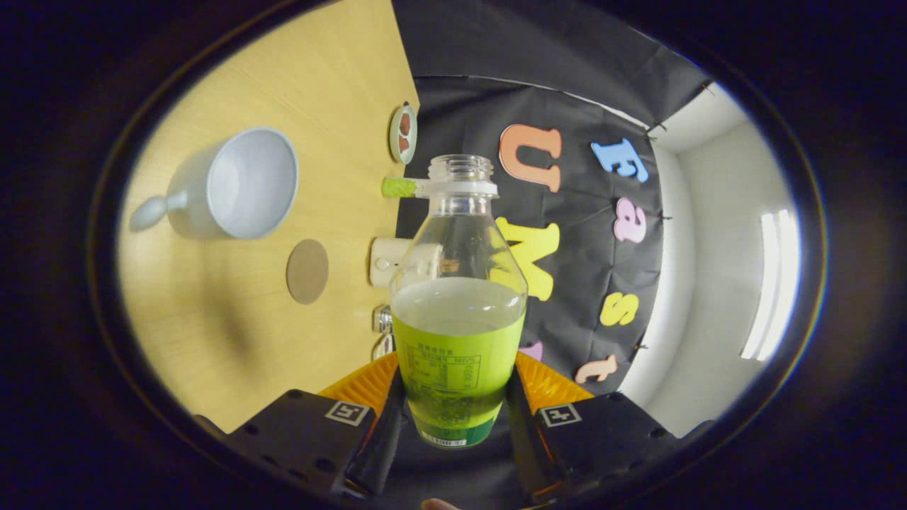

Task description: Take the bottle from table, then pour the juice into the cup, finally place the bottle on the coaster

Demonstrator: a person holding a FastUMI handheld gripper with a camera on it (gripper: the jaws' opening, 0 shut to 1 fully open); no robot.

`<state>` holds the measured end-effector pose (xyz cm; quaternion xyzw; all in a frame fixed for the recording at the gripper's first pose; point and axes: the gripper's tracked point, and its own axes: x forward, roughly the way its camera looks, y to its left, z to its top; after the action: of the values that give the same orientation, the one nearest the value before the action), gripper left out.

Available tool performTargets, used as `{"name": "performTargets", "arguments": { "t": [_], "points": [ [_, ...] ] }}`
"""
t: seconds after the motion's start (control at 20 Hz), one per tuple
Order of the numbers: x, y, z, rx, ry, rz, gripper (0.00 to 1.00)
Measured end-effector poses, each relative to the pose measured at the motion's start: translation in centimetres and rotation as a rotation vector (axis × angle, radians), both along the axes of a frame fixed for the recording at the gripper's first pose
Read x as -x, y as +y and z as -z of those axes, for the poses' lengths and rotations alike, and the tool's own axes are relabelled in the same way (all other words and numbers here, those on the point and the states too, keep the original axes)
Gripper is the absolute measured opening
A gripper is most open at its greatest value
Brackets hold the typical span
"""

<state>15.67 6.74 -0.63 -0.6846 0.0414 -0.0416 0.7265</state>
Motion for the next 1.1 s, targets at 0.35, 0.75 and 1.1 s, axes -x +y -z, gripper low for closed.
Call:
{"name": "performTargets", "arguments": {
  "t": [0.35,0.75,1.1],
  "points": [
    [1.2,0.4,1.7,-0.315,0.077,0.002,0.73],
    [2.8,0.5,1.0,-0.765,0.188,-0.015,0.73],
    [4.1,1.9,-2.9,-1.095,0.208,-0.13,0.73]
  ]
}}
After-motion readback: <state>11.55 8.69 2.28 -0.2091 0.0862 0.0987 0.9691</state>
